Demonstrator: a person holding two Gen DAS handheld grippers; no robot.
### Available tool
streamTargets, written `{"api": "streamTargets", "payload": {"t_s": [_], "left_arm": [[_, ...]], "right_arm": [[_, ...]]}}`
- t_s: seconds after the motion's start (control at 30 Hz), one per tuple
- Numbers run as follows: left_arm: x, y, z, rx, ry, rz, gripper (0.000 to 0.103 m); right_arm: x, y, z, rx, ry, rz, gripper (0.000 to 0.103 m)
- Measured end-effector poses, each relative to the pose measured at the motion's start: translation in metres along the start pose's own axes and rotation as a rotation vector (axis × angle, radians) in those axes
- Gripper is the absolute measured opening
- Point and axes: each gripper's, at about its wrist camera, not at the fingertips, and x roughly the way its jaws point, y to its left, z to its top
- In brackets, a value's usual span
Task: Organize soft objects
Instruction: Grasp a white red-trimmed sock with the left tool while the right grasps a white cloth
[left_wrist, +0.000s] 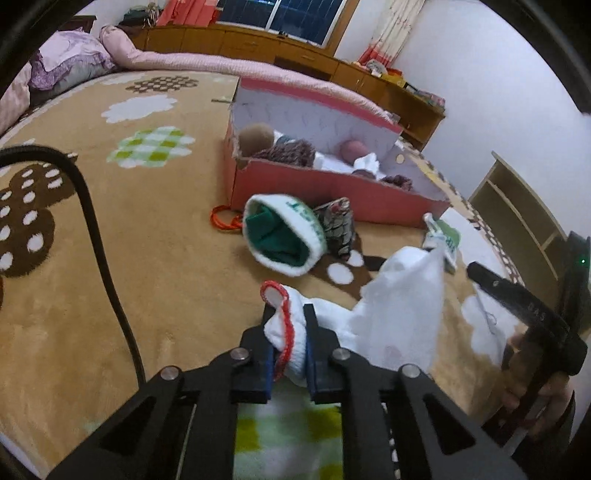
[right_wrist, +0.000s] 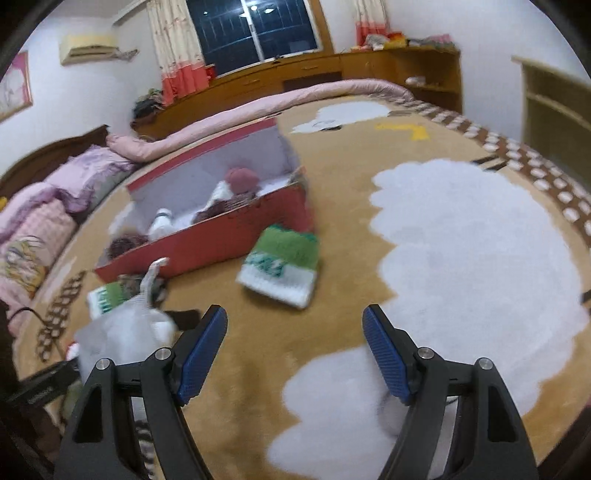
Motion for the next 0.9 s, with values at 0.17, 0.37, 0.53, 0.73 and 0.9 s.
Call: {"api": "streamTargets", "payload": {"t_s": [0.17,0.37,0.53,0.73,0.9], "left_arm": [[-0.014,0.001,0.003,-0.021,-0.058,-0.031,0.012],[-0.008,-0.006,-0.001,0.002,-0.039,-0.028,0.012],[-0.01,-0.003,-0.003,-0.003,-0.05,-0.011,0.012],[-0.009,-0.002,-0.001,-0.016,-0.045,0.003,0.013],[-0.007,0.0,0.001,-0.021,-0.053,0.017,0.013]], "right_arm": [[-0.003,0.048,0.011,-0.143,-0.002,0.167,0.077],[0.02,0.155,0.047,-0.498,0.123,0.316,0.072],[0.073,0.161,0.025,-0.597,0.373,0.118,0.07],[0.075,0.127,0.002,-0.553,0.414,0.134,0.07],[0.067,0.113,0.015,-0.481,0.309,0.186,0.021]]}}
